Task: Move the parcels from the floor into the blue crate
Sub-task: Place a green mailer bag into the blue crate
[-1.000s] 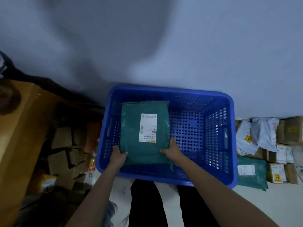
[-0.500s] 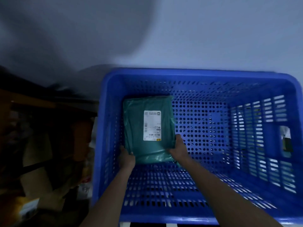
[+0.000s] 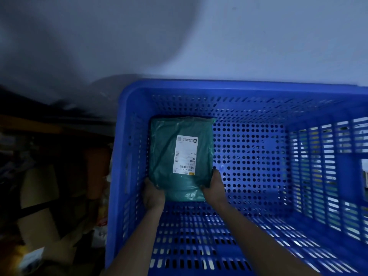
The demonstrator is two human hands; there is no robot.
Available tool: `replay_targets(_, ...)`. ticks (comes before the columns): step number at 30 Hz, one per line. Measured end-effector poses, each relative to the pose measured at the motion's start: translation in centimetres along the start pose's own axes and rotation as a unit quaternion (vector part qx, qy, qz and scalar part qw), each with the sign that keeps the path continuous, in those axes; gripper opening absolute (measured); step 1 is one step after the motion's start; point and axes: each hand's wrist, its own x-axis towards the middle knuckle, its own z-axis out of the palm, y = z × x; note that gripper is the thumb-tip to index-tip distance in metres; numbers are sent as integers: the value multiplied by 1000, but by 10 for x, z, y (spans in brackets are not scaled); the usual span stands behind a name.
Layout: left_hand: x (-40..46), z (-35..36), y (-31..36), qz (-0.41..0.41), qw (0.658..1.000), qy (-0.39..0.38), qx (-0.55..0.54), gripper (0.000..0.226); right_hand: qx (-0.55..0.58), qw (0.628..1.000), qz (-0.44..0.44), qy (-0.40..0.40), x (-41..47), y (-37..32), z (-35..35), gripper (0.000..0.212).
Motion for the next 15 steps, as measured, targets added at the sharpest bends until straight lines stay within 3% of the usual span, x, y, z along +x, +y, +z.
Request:
replay_targets(4, 1, 3, -4, 14, 998, 14, 66, 25, -7, 1000, 3, -14, 1, -1, 0, 45)
replay_targets(6, -10, 5, 1, 24, 990, 33, 134, 34, -44, 998, 5, -35, 0, -4, -5, 49)
replay_targets(9, -37, 7, 13, 137, 968, 58, 202, 49, -43, 996, 24, -74, -7, -11, -12, 61)
replay_targets(11, -42, 10, 11, 212, 951, -4, 224, 55, -17, 995, 39, -86, -14, -16, -13, 67)
replay_targets(15, -34, 8, 8, 197, 927, -120, 297, 76, 18, 992, 36, -116, -17, -18, -8, 99)
